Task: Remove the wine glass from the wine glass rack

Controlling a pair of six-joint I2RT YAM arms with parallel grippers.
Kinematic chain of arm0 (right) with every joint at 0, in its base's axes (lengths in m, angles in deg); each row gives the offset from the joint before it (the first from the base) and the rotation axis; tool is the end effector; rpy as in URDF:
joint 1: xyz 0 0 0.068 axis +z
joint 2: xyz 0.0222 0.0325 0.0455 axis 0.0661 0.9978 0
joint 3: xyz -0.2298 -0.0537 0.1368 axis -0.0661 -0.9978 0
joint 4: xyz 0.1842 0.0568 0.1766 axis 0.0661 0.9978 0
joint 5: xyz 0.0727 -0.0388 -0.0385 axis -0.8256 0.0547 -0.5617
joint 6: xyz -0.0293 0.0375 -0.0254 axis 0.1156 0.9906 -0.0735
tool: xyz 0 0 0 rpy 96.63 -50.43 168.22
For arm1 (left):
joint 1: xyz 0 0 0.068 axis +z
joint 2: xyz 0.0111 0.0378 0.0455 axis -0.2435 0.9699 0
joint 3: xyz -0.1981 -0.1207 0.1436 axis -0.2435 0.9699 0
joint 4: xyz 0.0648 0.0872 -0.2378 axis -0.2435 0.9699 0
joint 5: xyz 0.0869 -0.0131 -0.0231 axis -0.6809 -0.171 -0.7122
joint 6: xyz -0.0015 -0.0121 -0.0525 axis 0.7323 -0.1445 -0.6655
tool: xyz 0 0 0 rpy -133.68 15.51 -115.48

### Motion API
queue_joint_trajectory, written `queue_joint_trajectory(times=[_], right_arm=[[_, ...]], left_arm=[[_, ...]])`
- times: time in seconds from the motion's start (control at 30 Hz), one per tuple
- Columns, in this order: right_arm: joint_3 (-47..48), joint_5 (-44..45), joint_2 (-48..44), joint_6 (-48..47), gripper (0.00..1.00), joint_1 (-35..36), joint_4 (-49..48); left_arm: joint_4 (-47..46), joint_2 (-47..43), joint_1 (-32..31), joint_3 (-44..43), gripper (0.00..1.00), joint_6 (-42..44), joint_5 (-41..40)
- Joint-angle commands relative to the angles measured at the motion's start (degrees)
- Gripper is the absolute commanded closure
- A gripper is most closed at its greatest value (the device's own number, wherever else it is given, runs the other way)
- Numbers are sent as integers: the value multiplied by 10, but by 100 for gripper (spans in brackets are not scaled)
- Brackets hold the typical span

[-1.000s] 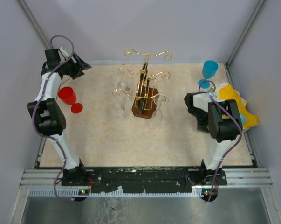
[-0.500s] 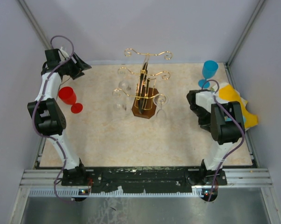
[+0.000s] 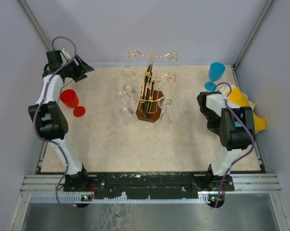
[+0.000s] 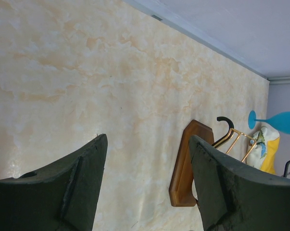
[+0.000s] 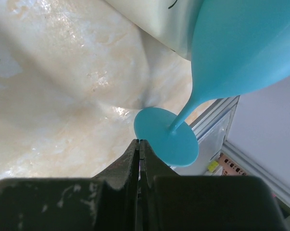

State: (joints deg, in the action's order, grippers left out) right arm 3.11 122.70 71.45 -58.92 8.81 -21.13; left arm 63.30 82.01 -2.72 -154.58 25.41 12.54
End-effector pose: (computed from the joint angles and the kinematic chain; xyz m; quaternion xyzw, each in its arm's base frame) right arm 0.2862 0.0033 0.1694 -0.1348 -0.9310 0.3388 0.0175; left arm 0.4631 0.0744 0.3015 -0.1588 0.8499 -0.2932 0.4081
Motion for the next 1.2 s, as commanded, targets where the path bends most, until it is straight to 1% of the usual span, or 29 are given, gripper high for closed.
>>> queue_joint_trajectory(times=[0.0, 0.07, 0.1, 0.2, 0.27, 0.3, 0.33, 0.37, 0.4, 0.43, 0.47, 0.5, 0.57, 0.6, 0.67, 0.8, 0.9, 1.0, 1.17], right_arm=[[29, -30, -61, 7, 90, 0, 16], [41, -30, -75, 17, 85, -1, 27], [47, -35, -97, 20, 81, -1, 28], [64, -62, -130, 27, 77, -10, 20], [69, -85, -146, 29, 76, -26, 9], [69, -97, -155, 29, 73, -34, 3], [67, -108, -164, 28, 67, -44, -6], [65, -121, -173, 27, 57, -56, -14], [60, -139, -182, 23, 45, -72, -26], [55, -157, -193, 21, 28, -92, -36], [51, -171, -199, 19, 18, -111, -42], [47, -189, -205, 15, 13, -134, -50], [37, -219, -211, 6, 6, -183, -69], [36, -229, -212, 3, 3, -200, -76], [34, -243, -212, -2, 1, -228, -94], [36, -280, -202, -5, 1, -277, -118], [38, -287, -191, -12, 1, -296, -137], [47, -287, -162, -23, 1, -303, -137], [31, -298, -137, -33, 1, -349, -169]], left_arm=[[4, -14, 3, 3, 26, -3, 8], [4, -15, 4, 5, 26, -4, 7], [4, -14, 4, 5, 26, -4, 7], [6, -14, 4, 4, 26, -4, 11], [6, -15, 3, 5, 26, -5, 12], [6, -15, 3, 5, 26, -5, 12], [6, -15, 3, 4, 26, -5, 12], [6, -15, 3, 4, 26, -5, 13], [6, -14, 3, 4, 26, -5, 13], [6, -13, 3, 4, 26, -5, 13], [6, -13, 3, 3, 26, -5, 13], [6, -13, 3, 3, 26, -5, 12], [6, -11, 3, 3, 26, -3, 11], [6, -10, 3, 3, 26, -3, 10], [6, -8, 3, 3, 26, -1, 9], [8, -6, 3, 6, 26, 5, 7], [8, -6, 3, 6, 26, 7, 3], [9, -3, 3, 5, 26, 10, 1], [12, 2, 4, 3, 26, 16, -4]])
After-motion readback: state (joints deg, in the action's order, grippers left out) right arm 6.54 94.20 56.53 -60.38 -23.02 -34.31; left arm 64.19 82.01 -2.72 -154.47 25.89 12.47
